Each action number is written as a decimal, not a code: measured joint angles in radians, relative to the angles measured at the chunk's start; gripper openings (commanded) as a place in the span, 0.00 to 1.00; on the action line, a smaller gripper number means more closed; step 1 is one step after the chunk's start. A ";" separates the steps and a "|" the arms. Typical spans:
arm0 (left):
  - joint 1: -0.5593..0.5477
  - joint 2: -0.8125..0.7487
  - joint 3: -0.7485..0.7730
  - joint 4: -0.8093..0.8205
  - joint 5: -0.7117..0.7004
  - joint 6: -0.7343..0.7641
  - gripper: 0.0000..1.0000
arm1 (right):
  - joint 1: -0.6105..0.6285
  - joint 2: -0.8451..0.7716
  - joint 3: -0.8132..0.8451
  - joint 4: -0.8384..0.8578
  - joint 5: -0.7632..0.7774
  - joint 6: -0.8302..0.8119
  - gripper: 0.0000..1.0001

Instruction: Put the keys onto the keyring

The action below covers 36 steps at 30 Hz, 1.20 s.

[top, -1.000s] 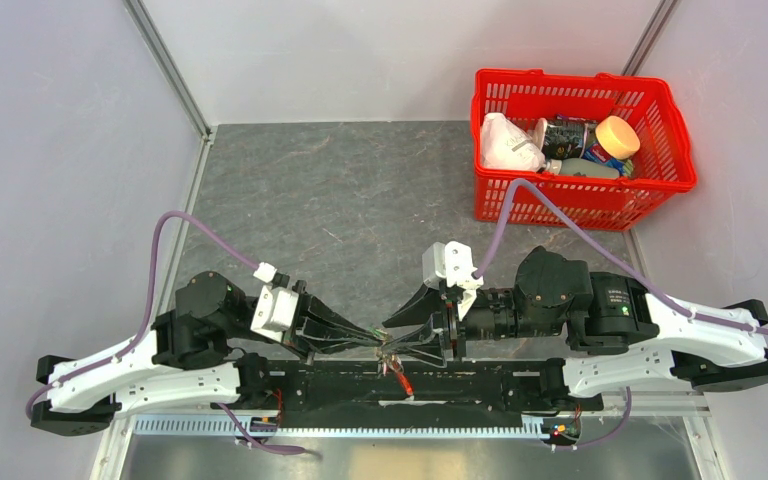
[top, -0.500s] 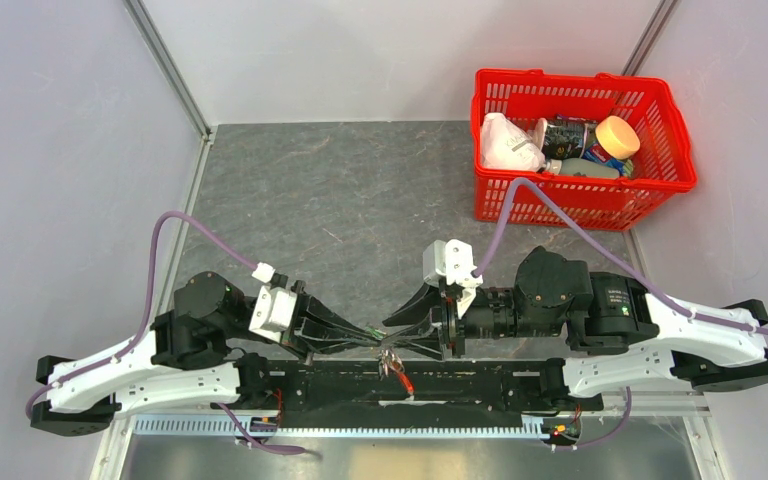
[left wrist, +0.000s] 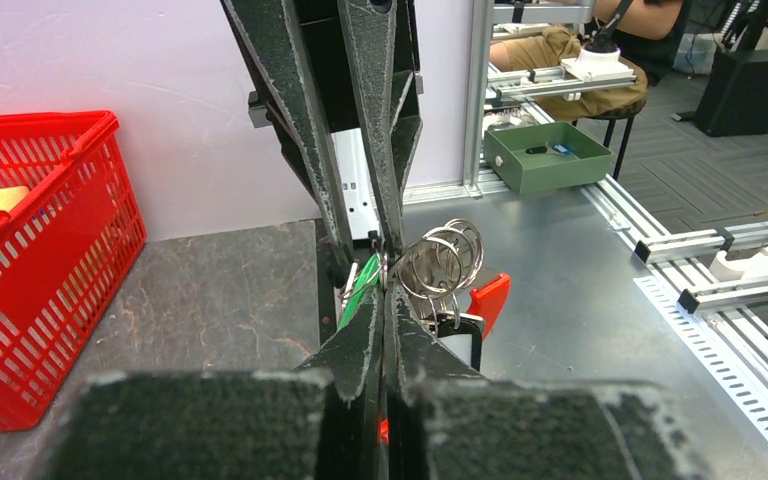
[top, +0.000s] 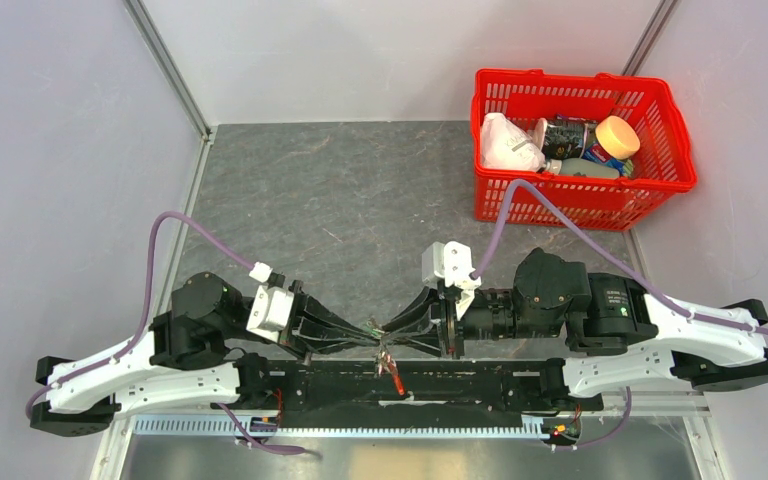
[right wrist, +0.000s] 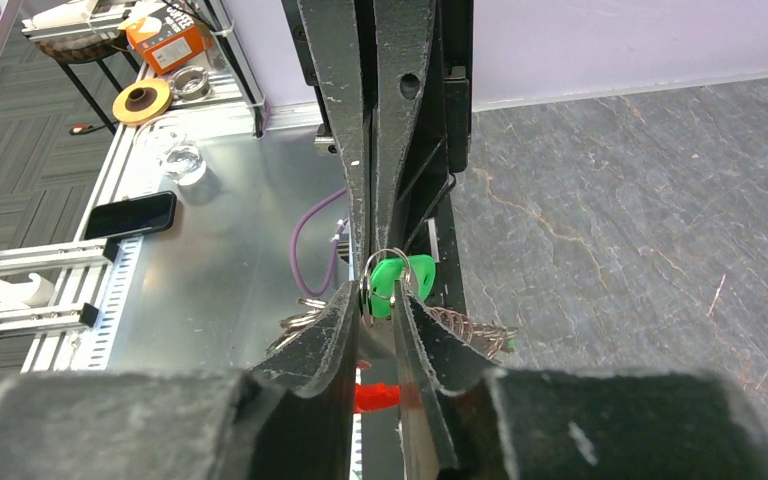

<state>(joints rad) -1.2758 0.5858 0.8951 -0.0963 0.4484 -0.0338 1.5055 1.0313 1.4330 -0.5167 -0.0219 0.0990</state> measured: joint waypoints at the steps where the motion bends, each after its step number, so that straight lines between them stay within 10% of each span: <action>1: 0.000 0.000 0.000 0.000 -0.001 0.000 0.02 | 0.000 0.000 0.000 0.000 0.000 0.000 0.22; 6: 0.000 -0.001 -0.002 0.000 -0.003 0.000 0.02 | 0.000 0.000 -0.002 0.000 -0.008 -0.005 0.00; 36: 0.000 -0.066 -0.028 0.048 -0.021 -0.003 0.35 | 0.000 -0.103 -0.024 -0.100 -0.085 0.033 0.00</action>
<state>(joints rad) -1.2758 0.5198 0.8673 -0.0479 0.4271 -0.0364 1.5055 0.9283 1.4094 -0.6163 -0.1066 0.1318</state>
